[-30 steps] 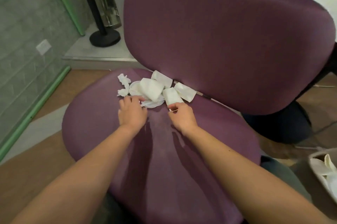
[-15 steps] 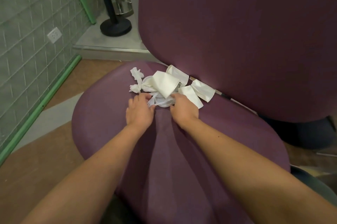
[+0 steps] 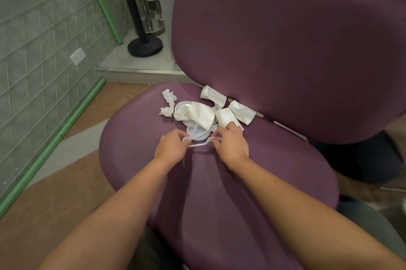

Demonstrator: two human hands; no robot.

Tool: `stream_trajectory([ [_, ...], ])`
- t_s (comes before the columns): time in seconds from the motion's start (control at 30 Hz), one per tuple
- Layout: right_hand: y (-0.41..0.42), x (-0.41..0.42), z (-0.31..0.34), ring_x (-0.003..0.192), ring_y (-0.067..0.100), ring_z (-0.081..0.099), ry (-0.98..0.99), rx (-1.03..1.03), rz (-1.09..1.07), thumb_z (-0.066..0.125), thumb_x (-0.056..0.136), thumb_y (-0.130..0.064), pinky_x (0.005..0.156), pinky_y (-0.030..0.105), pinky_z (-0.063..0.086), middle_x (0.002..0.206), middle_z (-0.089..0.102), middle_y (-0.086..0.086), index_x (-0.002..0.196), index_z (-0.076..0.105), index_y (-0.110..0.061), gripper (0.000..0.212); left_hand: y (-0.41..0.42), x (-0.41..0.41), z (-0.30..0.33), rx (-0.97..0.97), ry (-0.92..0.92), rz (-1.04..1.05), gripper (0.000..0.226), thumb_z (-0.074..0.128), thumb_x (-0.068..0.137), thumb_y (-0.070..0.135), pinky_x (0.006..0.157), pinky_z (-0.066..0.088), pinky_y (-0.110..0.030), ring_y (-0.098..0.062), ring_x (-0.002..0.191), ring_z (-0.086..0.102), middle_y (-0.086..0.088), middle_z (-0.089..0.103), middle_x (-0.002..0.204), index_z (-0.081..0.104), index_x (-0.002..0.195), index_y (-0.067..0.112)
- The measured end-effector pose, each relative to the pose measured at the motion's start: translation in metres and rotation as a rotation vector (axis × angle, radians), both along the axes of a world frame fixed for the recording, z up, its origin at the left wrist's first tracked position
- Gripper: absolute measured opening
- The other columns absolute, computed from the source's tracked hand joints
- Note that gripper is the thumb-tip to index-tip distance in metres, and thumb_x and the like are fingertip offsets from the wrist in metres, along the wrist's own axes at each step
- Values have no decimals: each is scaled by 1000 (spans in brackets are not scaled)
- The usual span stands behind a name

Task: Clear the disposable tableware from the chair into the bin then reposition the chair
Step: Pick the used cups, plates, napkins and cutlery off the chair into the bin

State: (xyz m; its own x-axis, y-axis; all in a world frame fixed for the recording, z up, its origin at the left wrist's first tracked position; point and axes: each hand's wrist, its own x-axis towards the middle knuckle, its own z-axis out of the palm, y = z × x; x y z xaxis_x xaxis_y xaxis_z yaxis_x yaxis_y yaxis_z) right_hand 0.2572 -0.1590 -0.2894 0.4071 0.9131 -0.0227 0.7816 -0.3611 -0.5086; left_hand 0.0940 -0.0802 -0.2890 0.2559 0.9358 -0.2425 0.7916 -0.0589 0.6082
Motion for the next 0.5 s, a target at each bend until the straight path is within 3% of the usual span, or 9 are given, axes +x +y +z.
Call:
stream_trajectory([
  [0.23, -33, 21, 15, 104, 19, 44, 68, 50, 7, 59, 93, -23, 80, 36, 45, 101, 60, -9, 99, 69, -27, 12, -29, -2, 12, -39, -16, 53, 4, 53, 91, 32, 68, 42, -32, -20, 91, 57, 0, 63, 92, 51, 93, 29],
  [0.37, -62, 36, 24, 92, 17, 47, 158, 53, -44, 50, 89, -3, 74, 27, 36, 93, 47, -5, 105, 71, -33, 40, -52, 7, 19, -30, -54, 45, 11, 53, 93, 22, 71, 39, -30, -22, 85, 55, 1, 59, 96, 45, 99, 19],
  [0.5, -94, 51, 31, 86, 18, 54, 307, 90, -227, 55, 90, -10, 70, 24, 36, 102, 58, 3, 98, 68, -29, 25, -75, 34, 33, -40, -146, -14, 16, 57, 90, 19, 64, 37, -27, -20, 88, 56, 2, 59, 99, 45, 100, 21],
])
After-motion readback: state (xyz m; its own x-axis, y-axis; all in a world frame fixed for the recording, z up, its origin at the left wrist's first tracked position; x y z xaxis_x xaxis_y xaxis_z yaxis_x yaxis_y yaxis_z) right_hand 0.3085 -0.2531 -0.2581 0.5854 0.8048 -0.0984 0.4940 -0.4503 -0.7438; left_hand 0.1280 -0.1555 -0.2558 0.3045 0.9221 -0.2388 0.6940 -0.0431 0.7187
